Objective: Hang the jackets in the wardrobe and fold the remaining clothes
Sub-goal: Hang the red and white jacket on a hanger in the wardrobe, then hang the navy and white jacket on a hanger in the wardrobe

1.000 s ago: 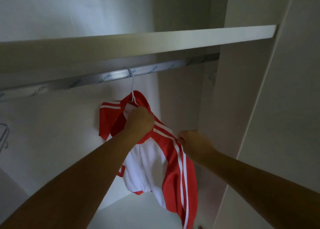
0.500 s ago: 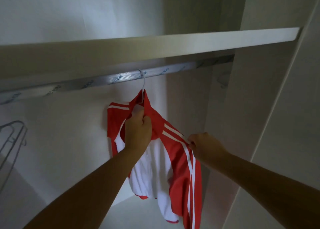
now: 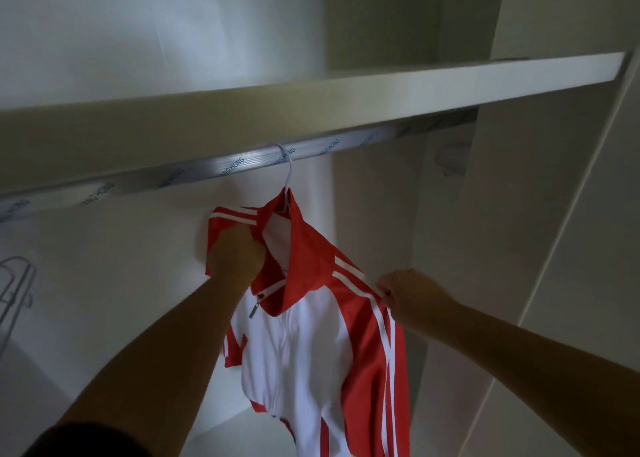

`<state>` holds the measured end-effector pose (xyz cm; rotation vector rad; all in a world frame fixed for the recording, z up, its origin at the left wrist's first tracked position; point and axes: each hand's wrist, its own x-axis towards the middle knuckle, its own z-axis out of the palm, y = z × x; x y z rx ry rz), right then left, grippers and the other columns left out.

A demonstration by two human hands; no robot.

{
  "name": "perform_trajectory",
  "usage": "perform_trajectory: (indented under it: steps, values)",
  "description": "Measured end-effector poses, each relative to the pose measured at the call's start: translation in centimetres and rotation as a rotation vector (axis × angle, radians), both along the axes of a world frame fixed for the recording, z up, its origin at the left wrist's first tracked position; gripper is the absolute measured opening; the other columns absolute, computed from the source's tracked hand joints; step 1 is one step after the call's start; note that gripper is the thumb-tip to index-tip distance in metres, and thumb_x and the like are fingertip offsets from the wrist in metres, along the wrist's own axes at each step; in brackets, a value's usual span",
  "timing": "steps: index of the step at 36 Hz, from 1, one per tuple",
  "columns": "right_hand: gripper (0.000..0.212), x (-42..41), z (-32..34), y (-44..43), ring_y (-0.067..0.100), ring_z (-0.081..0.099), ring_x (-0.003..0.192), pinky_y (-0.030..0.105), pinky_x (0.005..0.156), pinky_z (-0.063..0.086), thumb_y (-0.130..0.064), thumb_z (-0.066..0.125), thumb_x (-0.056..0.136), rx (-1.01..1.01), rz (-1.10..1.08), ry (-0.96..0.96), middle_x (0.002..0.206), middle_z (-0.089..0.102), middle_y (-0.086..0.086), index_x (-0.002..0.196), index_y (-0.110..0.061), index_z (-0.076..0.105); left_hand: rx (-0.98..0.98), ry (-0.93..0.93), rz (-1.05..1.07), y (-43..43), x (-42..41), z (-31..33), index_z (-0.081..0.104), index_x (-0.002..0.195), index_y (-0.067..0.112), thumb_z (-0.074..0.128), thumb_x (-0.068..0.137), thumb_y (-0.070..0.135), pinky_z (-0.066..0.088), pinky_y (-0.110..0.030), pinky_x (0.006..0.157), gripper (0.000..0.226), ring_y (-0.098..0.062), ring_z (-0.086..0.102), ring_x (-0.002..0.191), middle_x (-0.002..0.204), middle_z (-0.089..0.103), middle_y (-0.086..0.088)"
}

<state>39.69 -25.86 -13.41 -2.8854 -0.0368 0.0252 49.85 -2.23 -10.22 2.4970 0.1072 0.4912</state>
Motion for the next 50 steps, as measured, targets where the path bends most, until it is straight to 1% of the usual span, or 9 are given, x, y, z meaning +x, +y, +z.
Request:
perform_trajectory:
  steps: [7,11,15,21,23,26,30,33,50]
  values:
    - [0.04,0.2,0.5,-0.4,0.003,0.041,0.055,0.012,0.05,0.025,-0.014,0.05,0.095,-0.05,0.025,-0.03,0.061,0.04,-0.011,0.06,-0.026,0.035,0.013,-0.058,0.137,3.1,1.5,0.9,0.065,0.105,0.008,0.044,0.096,0.025,0.043,-0.035,0.071,0.029,-0.034,0.062,0.083,0.089,0.064,-0.014]
    - [0.015,-0.6,0.7,-0.3,0.018,0.061,0.078,0.02,0.067,0.038,-0.015,0.047,0.097,-0.018,-0.021,-0.037,0.084,0.061,0.001,0.089,-0.014,0.06,-0.012,0.008,-0.016,2.7,0.3,0.0,0.063,0.099,0.008,0.042,0.098,0.024,0.044,-0.033,0.071,0.026,-0.021,0.054,0.065,0.069,0.053,0.001]
    - [0.018,-2.4,1.2,-0.3,0.02,0.064,0.083,0.023,0.069,0.042,-0.023,0.046,0.099,0.139,-0.074,-0.085,0.097,0.067,0.005,0.106,-0.012,0.059,-0.18,0.117,-0.121,1.6,-1.8,-0.1,0.056,0.106,0.007,0.046,0.093,0.018,0.049,-0.04,0.083,0.019,-0.031,0.061,0.088,0.087,0.061,-0.009]
    - [0.027,-7.8,2.8,-0.9,0.02,0.062,0.095,0.021,0.079,0.043,-0.018,0.055,0.094,0.394,-0.108,-0.229,0.111,0.064,0.007,0.12,-0.013,0.057,-0.461,-0.041,-0.254,-1.1,-8.1,1.1,0.055,0.097,0.007,0.055,0.084,-0.001,0.038,-0.005,0.062,0.016,-0.007,0.052,0.072,0.084,0.058,0.004]
    - [0.024,-10.1,3.8,-1.2,0.012,0.063,0.09,0.018,0.079,0.047,-0.01,0.056,0.092,0.506,-0.115,-0.258,0.107,0.066,0.003,0.116,-0.014,0.06,-0.573,-0.025,-0.335,-2.4,-10.8,1.8,0.056,0.096,0.012,0.057,0.086,0.001,0.041,-0.01,0.068,0.015,-0.007,0.055,0.078,0.084,0.058,0.011]
    - [0.026,-14.6,5.7,-1.6,-0.007,0.061,0.083,0.004,0.073,0.042,-0.006,0.057,0.091,0.699,-0.149,-0.309,0.098,0.067,-0.009,0.103,-0.029,0.059,-0.65,0.07,-0.502,-4.7,-15.1,3.0,0.063,0.087,0.016,0.059,0.09,0.008,0.049,-0.028,0.077,0.01,-0.012,0.064,0.081,0.081,0.068,0.007]
    - [0.028,-21.3,7.9,-2.5,0.011,0.067,0.087,0.026,0.077,0.052,-0.005,0.053,0.093,0.916,-0.26,-0.377,0.098,0.069,-0.006,0.097,-0.033,0.059,-0.725,0.086,-0.694,-8.5,-21.6,4.6,0.065,0.08,0.021,0.057,0.088,0.01,0.052,-0.032,0.077,0.015,-0.016,0.068,0.08,0.078,0.071,0.001]
    - [0.025,-27.0,9.0,-3.7,0.014,0.069,0.084,0.023,0.072,0.053,0.002,0.05,0.094,1.021,-0.336,-0.461,0.096,0.07,-0.001,0.099,-0.019,0.062,-0.805,0.135,-0.773,-11.8,-26.8,5.0,0.064,0.079,0.023,0.054,0.09,0.008,0.053,-0.038,0.072,0.021,-0.022,0.067,0.077,0.076,0.07,-0.005]
    - [0.023,-67.6,10.9,-15.4,0.02,0.07,0.077,0.028,0.07,0.056,-0.001,0.046,0.095,1.014,-0.875,-0.89,0.086,0.073,0.003,0.092,-0.013,0.066,-0.831,0.411,-1.406,-31.8,-64.0,5.6,0.064,0.081,0.024,0.048,0.088,0.018,0.051,-0.016,0.064,0.018,-0.013,0.068,0.072,0.078,0.071,0.001]
